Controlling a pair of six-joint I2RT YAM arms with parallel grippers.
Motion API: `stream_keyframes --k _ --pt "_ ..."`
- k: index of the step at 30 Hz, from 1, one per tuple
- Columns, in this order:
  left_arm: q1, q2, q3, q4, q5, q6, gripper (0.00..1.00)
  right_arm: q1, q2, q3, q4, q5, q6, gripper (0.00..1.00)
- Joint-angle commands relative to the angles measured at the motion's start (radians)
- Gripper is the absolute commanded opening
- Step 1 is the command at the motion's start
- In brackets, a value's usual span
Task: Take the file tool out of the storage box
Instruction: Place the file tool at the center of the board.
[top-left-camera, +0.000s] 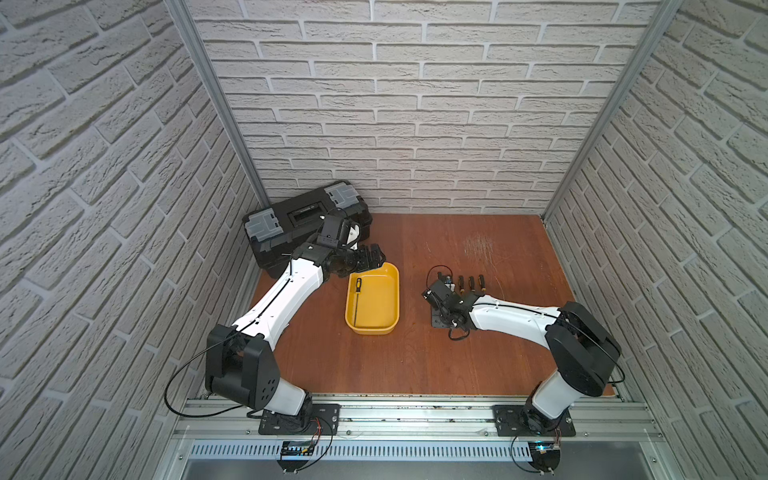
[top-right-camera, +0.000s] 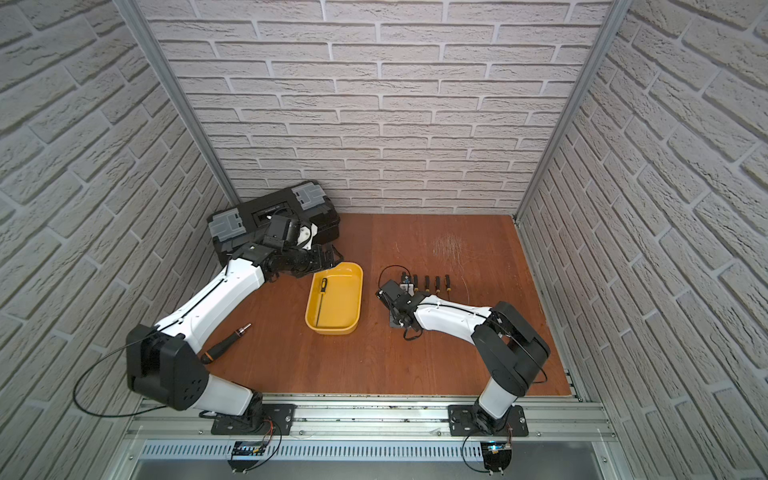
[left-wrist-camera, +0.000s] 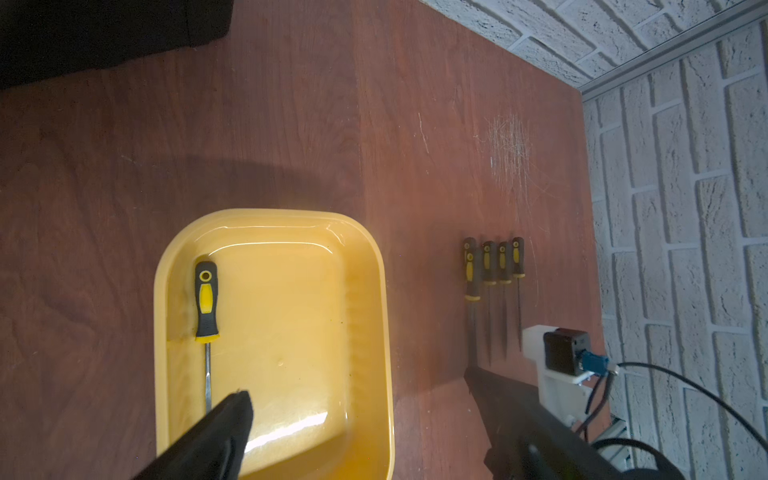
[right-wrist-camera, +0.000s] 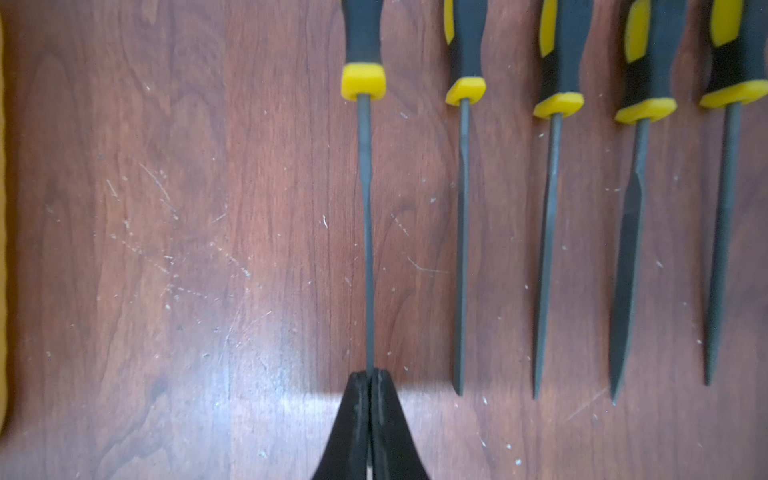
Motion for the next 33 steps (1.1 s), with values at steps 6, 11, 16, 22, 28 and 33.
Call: stream_keyframes --k 6,11,16,22,28,33 --pt "0.006 -0.024 -0.018 0.000 -0.010 0.009 0.99 -0.021 0.014 -0.011 0.035 0.001 0.005 0.03" --pt "0.003 -0.019 -0.015 0.002 -0.010 0.009 0.98 -0.029 0.023 -0.018 0.044 -0.007 0.005 0.03" --pt "0.003 -0.014 -0.013 0.001 -0.011 0.009 0.98 -0.035 0.033 -0.025 0.054 -0.017 0.005 0.03" --pt "0.001 -0.011 -0.012 -0.003 -0.015 0.012 0.98 -0.042 0.052 -0.034 0.069 -0.028 0.006 0.03" --pt "0.001 -0.006 -0.007 -0.003 -0.015 0.014 0.98 -0.050 0.063 -0.045 0.082 -0.031 0.006 0.03" --pt "-0.003 -0.002 -0.013 -0.001 -0.015 0.014 0.98 -0.051 0.073 -0.053 0.089 -0.033 0.011 0.03"
